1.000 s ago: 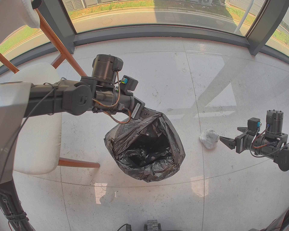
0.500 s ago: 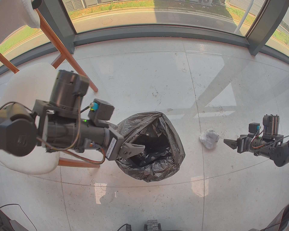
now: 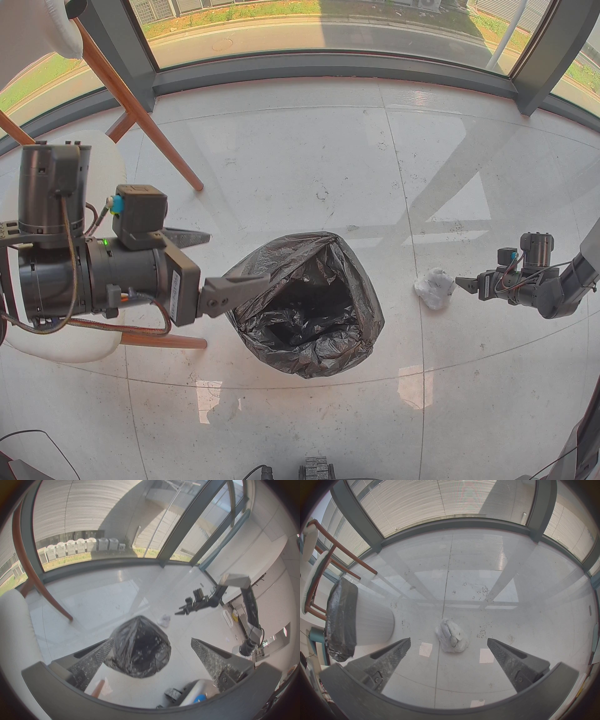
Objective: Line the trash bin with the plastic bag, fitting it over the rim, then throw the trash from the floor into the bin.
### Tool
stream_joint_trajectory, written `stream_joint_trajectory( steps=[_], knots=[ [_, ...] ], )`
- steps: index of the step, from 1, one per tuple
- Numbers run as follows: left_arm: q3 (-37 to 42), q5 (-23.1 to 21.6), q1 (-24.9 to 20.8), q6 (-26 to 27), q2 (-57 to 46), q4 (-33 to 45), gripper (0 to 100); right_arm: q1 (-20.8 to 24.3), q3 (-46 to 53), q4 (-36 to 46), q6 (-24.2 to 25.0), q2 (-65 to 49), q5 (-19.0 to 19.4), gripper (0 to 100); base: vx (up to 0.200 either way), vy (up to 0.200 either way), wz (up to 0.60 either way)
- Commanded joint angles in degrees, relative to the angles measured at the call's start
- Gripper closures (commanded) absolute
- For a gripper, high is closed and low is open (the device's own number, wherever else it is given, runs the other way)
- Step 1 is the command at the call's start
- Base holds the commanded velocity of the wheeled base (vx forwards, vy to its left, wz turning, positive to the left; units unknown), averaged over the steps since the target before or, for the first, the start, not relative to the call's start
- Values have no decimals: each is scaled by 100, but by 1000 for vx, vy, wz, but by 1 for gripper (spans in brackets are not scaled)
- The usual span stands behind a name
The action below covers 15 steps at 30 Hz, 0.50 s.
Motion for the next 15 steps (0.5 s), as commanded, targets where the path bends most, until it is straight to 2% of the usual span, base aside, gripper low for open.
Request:
stream_joint_trajectory(
  steps=[1,4,15],
  knots=[
    [129,-25,25,8,-109,-606,0,0,-504,-5,-69,849,53,0,0,0,0],
    [296,-34,16,17,-118,-887,0,18,-733,-5,-78,1112,53,0,0,0,0],
    [349,10,60,35,-118,-904,0,132,-1805,4,-78,2079,133,0,0,0,0]
  ],
)
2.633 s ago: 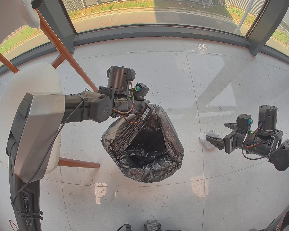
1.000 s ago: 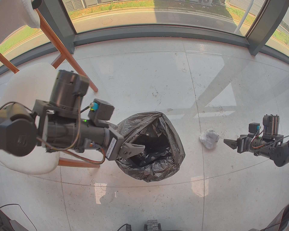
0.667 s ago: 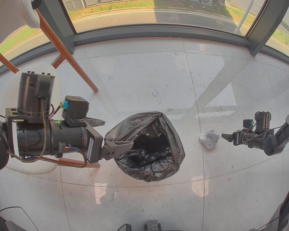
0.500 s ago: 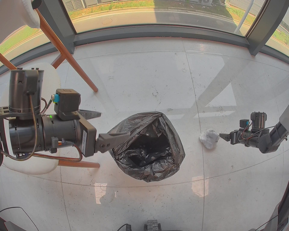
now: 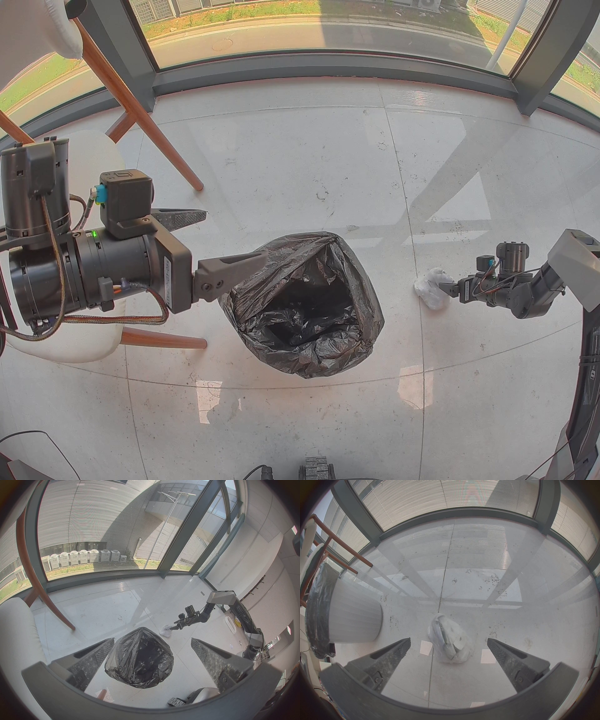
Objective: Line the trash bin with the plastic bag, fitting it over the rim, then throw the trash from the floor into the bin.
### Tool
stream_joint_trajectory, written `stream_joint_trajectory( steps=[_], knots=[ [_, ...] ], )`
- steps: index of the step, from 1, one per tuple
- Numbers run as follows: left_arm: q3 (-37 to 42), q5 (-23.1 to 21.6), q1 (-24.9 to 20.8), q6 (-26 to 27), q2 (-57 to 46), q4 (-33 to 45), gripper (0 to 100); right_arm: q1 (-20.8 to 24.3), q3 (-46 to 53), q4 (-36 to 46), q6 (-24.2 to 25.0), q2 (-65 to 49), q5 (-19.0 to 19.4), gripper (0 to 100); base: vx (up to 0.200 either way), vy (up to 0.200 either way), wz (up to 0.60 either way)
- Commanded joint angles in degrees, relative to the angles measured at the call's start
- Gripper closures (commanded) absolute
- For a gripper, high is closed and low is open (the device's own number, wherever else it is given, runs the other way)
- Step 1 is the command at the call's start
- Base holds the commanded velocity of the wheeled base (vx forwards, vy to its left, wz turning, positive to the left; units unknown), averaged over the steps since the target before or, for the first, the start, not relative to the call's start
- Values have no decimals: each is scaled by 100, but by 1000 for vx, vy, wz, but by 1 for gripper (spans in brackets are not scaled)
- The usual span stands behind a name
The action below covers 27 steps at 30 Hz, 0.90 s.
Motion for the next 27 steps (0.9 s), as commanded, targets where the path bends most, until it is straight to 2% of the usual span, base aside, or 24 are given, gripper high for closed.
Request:
stream_joint_trajectory(
  steps=[1,8,9,13,21,27],
  knots=[
    [28,13,21,8,17,-12,0,63,-352,1,-1,549,12,0,0,0,0],
    [257,40,47,8,-27,-21,0,142,-1248,45,-10,1287,29,0,0,0,0],
    [274,40,47,8,-35,-21,0,159,-1380,45,-10,1393,38,100,0,0,0],
    [318,40,56,8,-44,-21,0,203,-1776,72,-10,1639,38,100,0,0,0],
    [327,40,47,25,-44,-30,0,230,-1714,63,-10,1261,38,100,0,0,0],
    [353,31,47,25,-53,-74,0,441,-475,573,43,-857,56,100,0,0,0]
  ],
)
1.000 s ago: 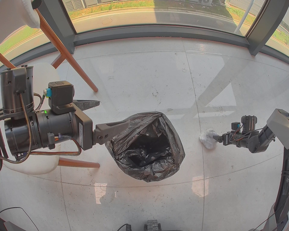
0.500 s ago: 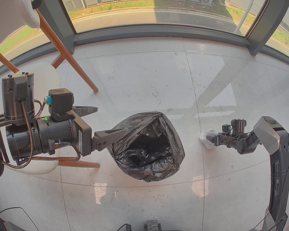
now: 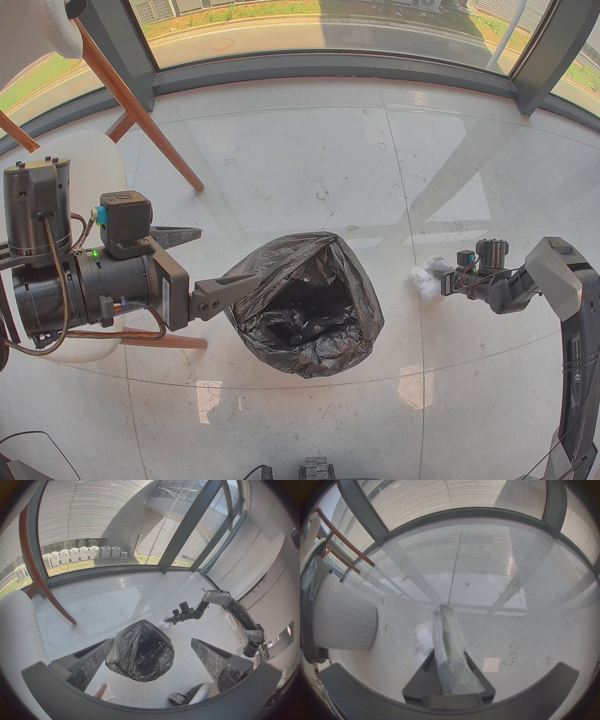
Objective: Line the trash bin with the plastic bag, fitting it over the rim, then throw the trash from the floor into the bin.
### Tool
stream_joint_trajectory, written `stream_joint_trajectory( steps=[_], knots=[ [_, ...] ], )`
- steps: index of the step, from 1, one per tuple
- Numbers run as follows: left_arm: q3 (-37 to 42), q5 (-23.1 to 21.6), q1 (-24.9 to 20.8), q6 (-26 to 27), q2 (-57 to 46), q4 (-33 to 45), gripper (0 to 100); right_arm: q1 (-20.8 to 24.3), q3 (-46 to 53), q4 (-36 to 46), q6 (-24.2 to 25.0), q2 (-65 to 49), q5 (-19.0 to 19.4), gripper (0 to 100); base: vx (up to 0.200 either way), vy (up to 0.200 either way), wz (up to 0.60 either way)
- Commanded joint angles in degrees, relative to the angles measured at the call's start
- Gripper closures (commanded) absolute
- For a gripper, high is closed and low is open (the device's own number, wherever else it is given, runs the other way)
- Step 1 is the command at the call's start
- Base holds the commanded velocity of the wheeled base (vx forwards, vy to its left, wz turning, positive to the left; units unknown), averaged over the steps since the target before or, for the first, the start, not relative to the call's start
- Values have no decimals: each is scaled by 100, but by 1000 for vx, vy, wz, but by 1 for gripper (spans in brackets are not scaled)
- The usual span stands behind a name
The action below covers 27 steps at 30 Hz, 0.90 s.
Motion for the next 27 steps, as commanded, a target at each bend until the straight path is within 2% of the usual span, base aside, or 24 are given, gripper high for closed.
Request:
stream_joint_trajectory(
  steps=[1,8,10,12,20,27],
  knots=[
    [23,-6,-1,2,7,-72,0,194,1185,430,29,-2035,18,100,0,0,0],
    [181,-23,-1,55,24,-520,0,757,2504,1142,29,-4056,18,100,0,0,0],
    [181,-23,-1,81,24,-538,0,827,2556,1230,29,-4179,18,100,0,0,0],
    [155,-32,7,213,24,-555,0,1205,2794,1494,38,-4557,18,100,0,0,0],
    [76,-137,341,362,24,-564,0,2330,2917,1458,56,-4610,-70,100,0,0,0],
    [32,-146,412,362,33,-573,0,2919,2556,1458,56,-4223,-78,100,0,0,0]
  ],
)
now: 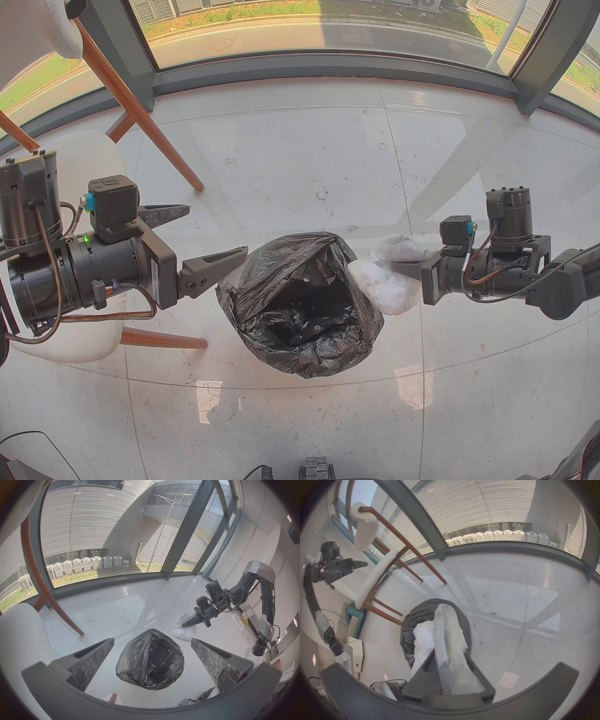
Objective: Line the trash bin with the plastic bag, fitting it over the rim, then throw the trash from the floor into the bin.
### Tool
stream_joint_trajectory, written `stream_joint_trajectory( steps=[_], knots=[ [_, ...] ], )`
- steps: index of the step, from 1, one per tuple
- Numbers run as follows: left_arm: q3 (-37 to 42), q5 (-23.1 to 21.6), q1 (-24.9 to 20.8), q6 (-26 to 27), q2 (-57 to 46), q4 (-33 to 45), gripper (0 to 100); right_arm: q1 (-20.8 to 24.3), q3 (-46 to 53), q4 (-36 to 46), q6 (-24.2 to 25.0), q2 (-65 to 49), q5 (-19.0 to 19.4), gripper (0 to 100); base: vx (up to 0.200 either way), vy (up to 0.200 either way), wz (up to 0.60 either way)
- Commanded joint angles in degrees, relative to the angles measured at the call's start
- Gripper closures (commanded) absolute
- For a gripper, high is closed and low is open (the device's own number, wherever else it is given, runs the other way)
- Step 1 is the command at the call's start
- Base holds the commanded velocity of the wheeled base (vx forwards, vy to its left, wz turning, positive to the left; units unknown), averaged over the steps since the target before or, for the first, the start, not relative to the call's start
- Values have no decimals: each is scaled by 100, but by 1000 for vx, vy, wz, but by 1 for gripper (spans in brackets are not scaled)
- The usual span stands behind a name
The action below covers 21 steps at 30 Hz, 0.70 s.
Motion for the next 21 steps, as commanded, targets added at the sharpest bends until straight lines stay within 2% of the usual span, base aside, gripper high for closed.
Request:
stream_joint_trajectory(
  steps=[1,7,12,13,21],
  knots=[
    [-34,-10,70,4,28,-10,0,476,-286,-6,1,248,-3,100,0,0,0],
    [-52,-27,70,13,55,-10,0,801,-716,-6,10,600,-12,100,0,0,0],
    [-87,-80,79,13,55,-18,0,889,-848,-6,54,775,-135,100,0,0,0],
    [-78,-80,79,13,55,-18,0,898,-848,-6,54,775,-135,0,0,0,0],
    [-104,-80,220,-40,28,-18,0,916,-813,-314,326,661,-179,0,0,0,0]
  ],
)
